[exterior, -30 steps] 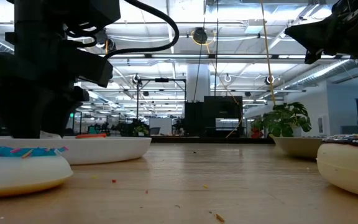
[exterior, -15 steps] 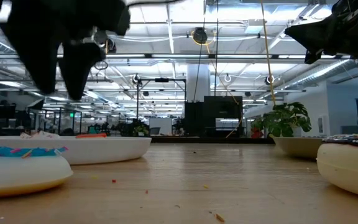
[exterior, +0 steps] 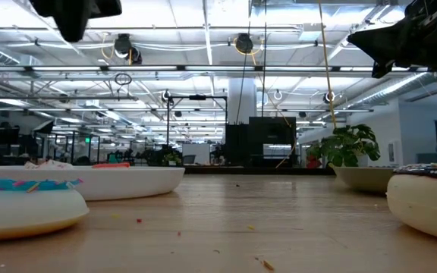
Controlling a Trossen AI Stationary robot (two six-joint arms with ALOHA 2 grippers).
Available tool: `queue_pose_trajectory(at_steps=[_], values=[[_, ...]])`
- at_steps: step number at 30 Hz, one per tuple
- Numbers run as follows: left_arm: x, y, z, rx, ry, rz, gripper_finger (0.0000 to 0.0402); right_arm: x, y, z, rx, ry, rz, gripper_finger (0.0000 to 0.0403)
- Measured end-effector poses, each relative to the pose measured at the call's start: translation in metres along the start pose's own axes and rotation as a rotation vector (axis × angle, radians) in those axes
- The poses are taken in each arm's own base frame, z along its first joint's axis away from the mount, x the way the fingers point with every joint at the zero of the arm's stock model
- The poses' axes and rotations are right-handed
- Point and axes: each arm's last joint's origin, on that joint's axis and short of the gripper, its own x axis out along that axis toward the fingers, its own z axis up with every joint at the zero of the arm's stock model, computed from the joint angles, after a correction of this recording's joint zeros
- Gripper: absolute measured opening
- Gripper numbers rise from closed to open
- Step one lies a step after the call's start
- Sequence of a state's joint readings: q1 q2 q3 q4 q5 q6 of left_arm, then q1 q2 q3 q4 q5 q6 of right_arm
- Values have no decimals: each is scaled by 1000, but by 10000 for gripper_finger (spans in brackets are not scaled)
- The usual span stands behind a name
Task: Pick & Place donuts
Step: Put the small brown donut on the white plate
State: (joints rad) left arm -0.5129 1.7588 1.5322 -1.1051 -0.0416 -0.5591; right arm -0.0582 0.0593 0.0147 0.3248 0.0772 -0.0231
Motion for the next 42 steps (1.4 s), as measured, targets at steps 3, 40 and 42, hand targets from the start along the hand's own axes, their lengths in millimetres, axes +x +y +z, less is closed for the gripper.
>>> queue_pose_trajectory(at_steps=[3, 40, 42], values=[[0, -3, -2, 8, 0, -3, 89, 0, 0, 0, 0, 0, 0, 0], [47, -94, 18, 110, 189, 40, 4, 0, 0, 0, 12, 0, 4, 0], [48, -94, 16, 111, 203, 50, 9, 0, 0, 0, 11, 0, 4, 0]])
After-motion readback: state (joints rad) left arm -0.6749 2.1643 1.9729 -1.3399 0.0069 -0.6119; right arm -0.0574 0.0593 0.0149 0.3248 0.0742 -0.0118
